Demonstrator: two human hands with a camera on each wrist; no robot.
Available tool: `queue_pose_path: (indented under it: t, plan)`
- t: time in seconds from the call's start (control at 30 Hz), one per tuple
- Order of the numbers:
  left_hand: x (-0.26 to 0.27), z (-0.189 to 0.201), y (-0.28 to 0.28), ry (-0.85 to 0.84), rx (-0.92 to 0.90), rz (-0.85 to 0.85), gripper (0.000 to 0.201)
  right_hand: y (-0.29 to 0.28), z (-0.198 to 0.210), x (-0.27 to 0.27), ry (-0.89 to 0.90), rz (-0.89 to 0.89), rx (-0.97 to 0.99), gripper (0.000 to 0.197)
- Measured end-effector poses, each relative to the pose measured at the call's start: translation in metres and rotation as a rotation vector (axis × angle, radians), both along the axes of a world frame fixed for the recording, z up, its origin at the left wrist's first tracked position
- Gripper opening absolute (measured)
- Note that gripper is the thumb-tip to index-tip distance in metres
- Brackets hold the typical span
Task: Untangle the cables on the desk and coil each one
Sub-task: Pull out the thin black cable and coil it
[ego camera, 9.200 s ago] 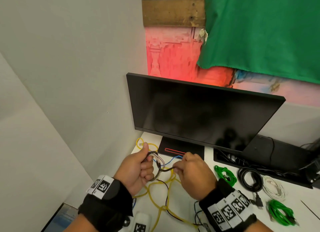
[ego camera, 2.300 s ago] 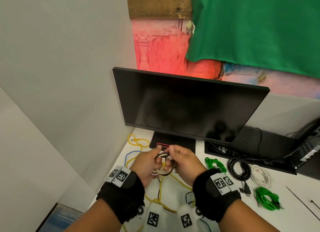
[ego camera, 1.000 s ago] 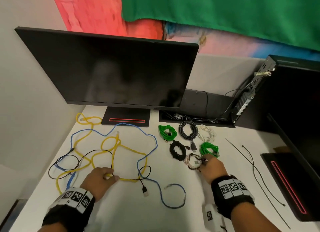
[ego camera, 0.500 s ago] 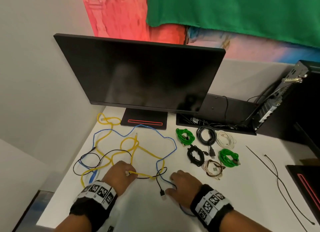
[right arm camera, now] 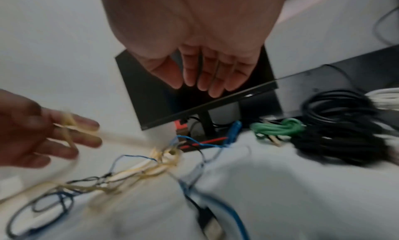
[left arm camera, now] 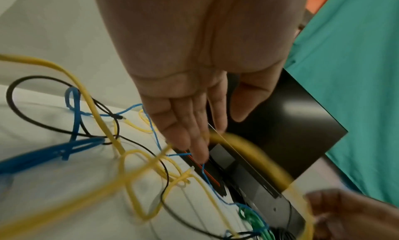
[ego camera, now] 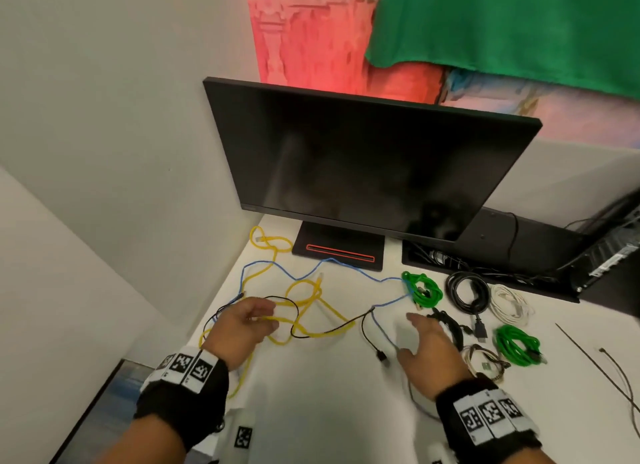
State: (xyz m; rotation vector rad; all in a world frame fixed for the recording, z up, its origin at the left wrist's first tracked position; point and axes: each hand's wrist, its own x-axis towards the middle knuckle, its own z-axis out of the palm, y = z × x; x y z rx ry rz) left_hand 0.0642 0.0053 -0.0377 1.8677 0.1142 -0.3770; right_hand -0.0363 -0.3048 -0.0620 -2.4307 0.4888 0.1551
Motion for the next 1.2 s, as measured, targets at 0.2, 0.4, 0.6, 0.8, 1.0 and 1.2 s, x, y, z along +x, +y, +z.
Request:
queue_pose_path:
  t: [0.2,0.4,0.6,0.8,1.0,1.2]
  plan:
    - [-0.015,-0.001,-0.007,0.053,0.388,-0.446,0.016,0.051,0.030,0.033,-0.318,0.300,-0.075,0.018]
    - [-0.030,-0.025,-0.010,0.000,0.685,-0.650,0.031,0.111,0.007,0.074,0.285,0.760,-0.460,0.027]
    - [-0.026,-0.041,-0.002,-0.020,0.755,-0.717,0.032,0.122,0.037,0.095,0.128,0.652,-0.063,0.016]
    - [-0.028,-0.018,0.008,-0.387,0.441,-0.261,0.013,0.104,0.150,0.119,-0.431,0.525,0.195,0.021]
    - [0.020,0.059,-0.018,-0.774,0.168,-0.064,0.038,0.128,0.191,0.098,-0.356,0.825,0.095,0.021]
    - [0.054,0.011,0.012,-0.169,0.134,0.047,0.029,0.073,0.250,0.080,-0.979,0.349,0.629,0.025]
